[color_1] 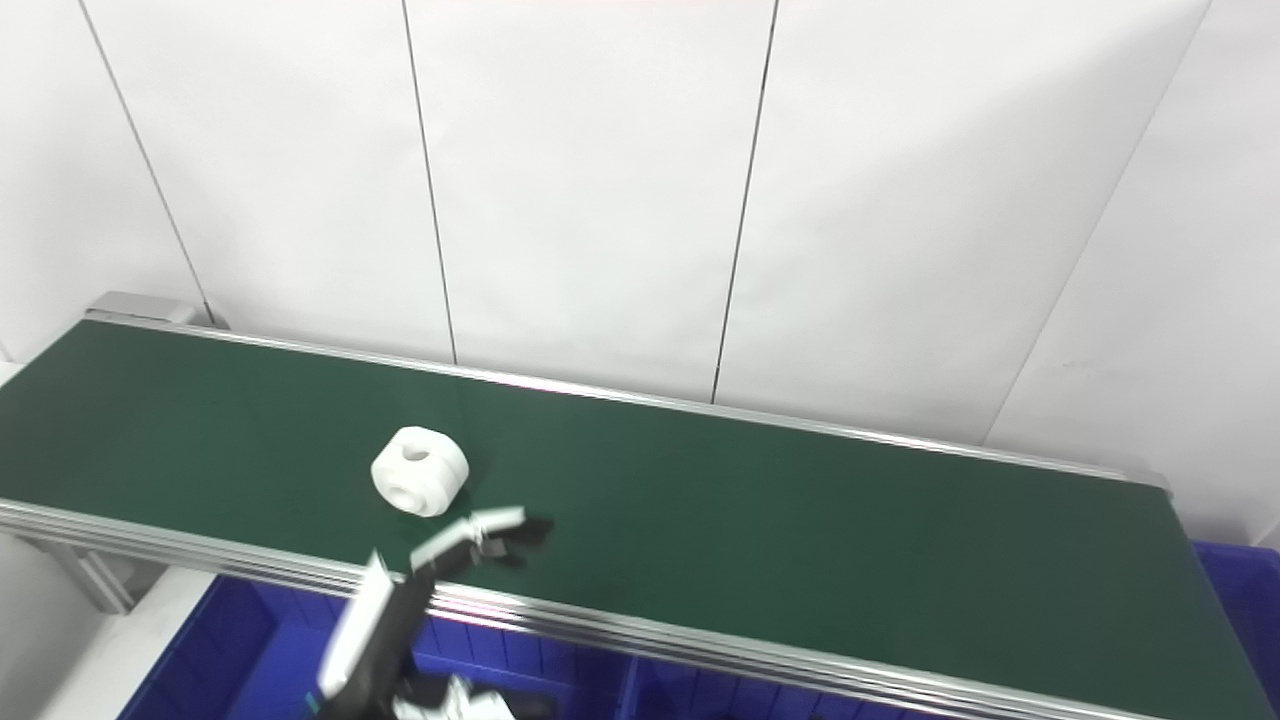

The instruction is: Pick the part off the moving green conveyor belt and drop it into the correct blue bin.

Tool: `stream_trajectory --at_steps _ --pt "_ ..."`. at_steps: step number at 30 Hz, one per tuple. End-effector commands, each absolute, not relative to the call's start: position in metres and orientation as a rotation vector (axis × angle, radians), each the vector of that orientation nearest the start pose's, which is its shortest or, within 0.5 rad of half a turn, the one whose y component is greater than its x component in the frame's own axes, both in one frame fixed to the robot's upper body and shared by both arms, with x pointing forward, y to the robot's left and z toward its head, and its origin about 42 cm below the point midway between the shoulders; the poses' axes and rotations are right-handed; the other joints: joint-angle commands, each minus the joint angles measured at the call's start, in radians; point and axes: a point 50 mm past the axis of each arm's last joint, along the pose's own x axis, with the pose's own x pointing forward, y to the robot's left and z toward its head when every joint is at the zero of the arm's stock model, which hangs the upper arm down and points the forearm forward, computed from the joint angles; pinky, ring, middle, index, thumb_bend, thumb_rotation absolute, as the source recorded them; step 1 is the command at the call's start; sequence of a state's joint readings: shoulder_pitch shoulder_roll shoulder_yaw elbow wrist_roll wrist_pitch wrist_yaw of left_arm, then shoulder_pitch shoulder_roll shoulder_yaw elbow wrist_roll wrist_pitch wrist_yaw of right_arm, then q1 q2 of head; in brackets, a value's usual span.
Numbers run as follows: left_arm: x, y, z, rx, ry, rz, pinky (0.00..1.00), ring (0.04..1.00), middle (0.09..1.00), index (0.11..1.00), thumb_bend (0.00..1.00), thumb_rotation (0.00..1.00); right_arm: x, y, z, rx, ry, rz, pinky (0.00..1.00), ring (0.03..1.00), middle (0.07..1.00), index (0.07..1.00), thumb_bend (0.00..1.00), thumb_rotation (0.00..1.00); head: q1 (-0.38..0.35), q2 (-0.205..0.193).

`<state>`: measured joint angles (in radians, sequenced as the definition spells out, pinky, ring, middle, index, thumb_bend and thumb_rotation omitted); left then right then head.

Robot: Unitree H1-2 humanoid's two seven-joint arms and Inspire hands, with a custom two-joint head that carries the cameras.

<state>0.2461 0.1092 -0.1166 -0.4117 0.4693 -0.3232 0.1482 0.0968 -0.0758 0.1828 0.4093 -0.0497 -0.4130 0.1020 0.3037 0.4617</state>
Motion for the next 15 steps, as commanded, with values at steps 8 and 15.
stream_trajectory --at_steps 8,15 --pt "0.259 0.258 0.252 1.006 -0.594 -0.069 0.65 0.736 0.812 0.808 0.95 0.36 0.229 -0.182 0.003 -0.094 -0.002 0.292 1.00 0.992 1.000 1.000 0.92 1.00 -0.022 0.008" --pt "0.326 0.282 0.266 1.266 -0.545 -0.141 0.68 0.758 0.800 0.788 0.99 0.31 0.230 -0.181 0.003 -0.090 -0.001 0.291 0.99 0.989 1.000 1.000 0.93 1.00 -0.030 0.013"
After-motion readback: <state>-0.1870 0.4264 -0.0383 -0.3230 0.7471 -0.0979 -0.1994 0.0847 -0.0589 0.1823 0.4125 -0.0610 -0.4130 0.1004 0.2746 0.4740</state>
